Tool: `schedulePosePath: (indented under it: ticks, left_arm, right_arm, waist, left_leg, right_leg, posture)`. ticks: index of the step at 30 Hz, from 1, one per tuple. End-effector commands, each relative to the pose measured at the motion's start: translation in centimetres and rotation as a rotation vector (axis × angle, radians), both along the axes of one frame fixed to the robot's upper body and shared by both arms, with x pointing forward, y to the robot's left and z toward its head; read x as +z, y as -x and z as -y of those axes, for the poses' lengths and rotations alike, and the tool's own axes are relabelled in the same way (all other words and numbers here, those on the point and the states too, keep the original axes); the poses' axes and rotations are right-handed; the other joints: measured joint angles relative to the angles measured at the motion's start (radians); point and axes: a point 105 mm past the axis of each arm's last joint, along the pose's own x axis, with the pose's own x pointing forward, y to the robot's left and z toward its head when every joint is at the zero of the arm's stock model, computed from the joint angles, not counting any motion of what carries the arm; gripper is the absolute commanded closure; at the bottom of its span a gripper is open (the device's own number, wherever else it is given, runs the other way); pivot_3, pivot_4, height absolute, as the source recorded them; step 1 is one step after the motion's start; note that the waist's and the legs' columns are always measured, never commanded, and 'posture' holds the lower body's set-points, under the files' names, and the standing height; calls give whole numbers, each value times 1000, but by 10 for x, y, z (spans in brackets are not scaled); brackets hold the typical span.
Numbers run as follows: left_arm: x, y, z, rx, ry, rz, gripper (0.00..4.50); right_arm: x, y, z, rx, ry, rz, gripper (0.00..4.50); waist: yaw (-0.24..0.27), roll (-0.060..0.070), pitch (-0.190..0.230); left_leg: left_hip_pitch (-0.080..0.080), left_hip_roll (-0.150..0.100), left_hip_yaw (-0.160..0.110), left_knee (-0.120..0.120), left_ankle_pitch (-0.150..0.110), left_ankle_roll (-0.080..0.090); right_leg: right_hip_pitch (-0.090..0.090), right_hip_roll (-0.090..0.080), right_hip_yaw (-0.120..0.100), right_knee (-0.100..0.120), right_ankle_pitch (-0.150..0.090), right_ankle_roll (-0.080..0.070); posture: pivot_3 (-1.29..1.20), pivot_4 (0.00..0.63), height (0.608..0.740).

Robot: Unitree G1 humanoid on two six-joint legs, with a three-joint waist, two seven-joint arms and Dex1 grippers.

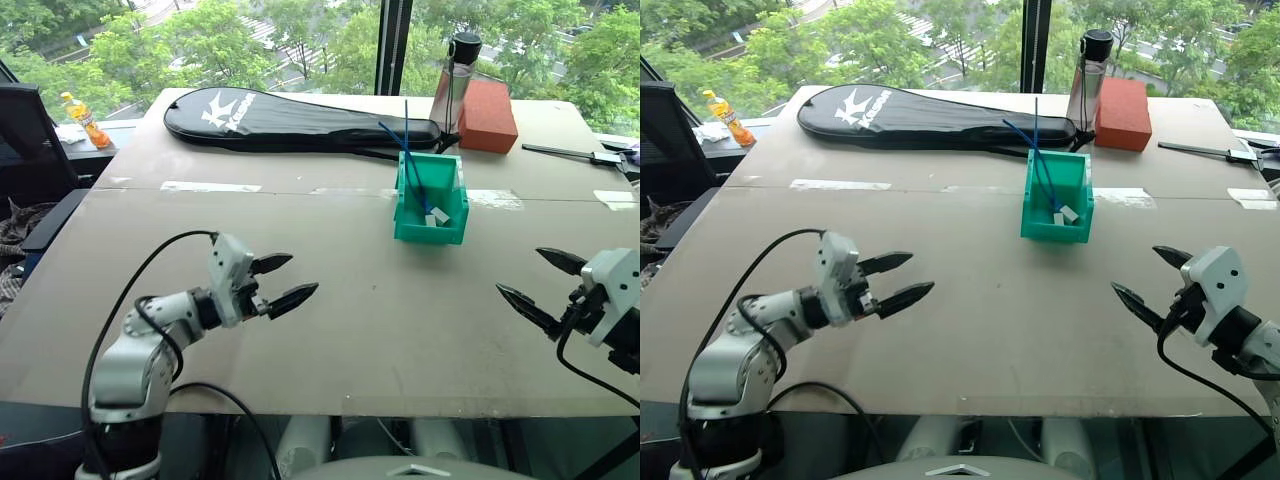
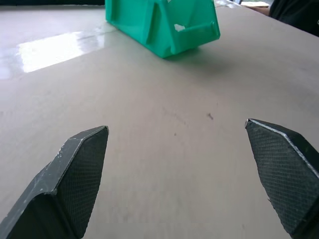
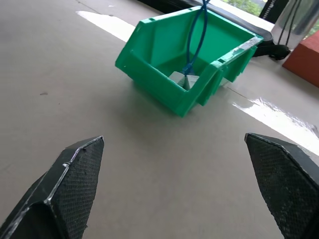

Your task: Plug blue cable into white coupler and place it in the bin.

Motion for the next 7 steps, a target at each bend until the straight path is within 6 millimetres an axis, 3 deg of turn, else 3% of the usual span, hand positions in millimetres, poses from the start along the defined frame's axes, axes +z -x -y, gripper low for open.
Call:
schedulePosePath:
  ticks: [1,7]
  left_arm:
    - [0,11,-11,21,-64,49,0]
    - [-10,20,-23,36,-76,0,0]
  right_arm:
    - [4,7,7,15,35,7,38]
    - [-6,18,17,5,65,-47,38]
  waist:
    - [-3,0,0]
    - [-8,0,0]
  left_leg:
    - [0,0,0,0,0,0]
    - [-1,0,0,-1,0,0]
  right_leg:
    - [0,0,0,0,0,1]
    - [0,-1,-2,-2,0,0]
  posture:
    - [0,150,740]
    - [0,150,740]
